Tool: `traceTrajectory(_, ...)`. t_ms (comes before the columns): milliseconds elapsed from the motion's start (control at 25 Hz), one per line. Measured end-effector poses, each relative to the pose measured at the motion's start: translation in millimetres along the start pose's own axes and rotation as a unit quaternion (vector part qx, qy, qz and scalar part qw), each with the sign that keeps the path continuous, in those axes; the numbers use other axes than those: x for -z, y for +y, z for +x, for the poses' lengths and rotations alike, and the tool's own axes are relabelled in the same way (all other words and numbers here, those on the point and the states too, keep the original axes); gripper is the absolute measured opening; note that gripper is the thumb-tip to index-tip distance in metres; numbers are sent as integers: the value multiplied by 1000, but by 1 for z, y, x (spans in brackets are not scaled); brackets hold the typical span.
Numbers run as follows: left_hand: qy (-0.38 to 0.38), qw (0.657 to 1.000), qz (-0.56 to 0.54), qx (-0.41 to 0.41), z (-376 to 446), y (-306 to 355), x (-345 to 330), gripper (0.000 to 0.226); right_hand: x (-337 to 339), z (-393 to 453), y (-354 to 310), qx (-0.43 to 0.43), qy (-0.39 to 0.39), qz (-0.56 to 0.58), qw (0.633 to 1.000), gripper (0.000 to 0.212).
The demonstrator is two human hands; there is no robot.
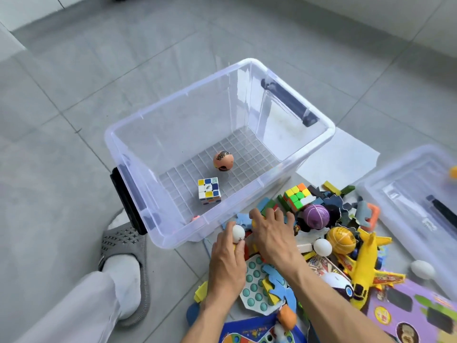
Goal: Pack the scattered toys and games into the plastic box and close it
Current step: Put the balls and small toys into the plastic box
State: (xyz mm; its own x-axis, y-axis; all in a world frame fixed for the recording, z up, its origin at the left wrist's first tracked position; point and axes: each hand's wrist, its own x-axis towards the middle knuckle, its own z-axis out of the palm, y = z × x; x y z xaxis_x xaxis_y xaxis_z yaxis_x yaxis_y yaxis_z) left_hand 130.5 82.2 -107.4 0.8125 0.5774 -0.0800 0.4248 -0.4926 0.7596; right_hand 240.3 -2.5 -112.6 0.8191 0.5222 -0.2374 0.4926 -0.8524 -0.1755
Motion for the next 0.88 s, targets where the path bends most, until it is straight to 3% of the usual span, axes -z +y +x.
traceTrajectory(80,73,981,-144,105,-7,28,15,24,18,-27,-3,-71,64,174,980,29)
traceTrajectory(120,102,958,-218,157,-14,47,22,21,29,-47,-4,-126,98,303,939,27)
traceTrajectory(160,118,930,-289,192,-23,67,28,19,45,-69,-6,-187,115,432,875,27)
traceTrajectory(240,121,888,-389,211,-38,108,47,24,84,-99,-13,-273,88,640,713,31)
traceTrajectory(320,124,854,-458,213,-34,134,75,22,122,-94,-17,-290,33,774,562,30)
traceTrajectory(360,126,833,-489,228,-24,142,93,17,145,-86,-22,-272,7,803,531,29)
traceTrajectory(400,115,811,-518,248,-10,147,111,17,167,-75,-28,-248,-22,809,533,31)
traceTrajectory(520,19,753,-582,305,20,156,159,36,209,-55,-49,-200,-92,781,585,36)
traceTrajectory(600,-4,742,-592,316,23,153,177,53,217,-52,-55,-185,-99,764,611,24)
traceTrajectory(680,55,762,-574,296,13,146,185,49,216,-60,-53,-188,-59,740,643,21)
traceTrajectory(800,164,802,-488,302,-25,117,167,12,176,-96,-39,-235,-1,672,702,23)
traceTrajectory(840,164,821,-440,324,-40,100,153,8,153,-112,-34,-247,-3,628,738,24)
traceTrajectory(880,146,848,-370,350,-52,80,137,8,128,-127,-31,-241,-11,553,798,25)
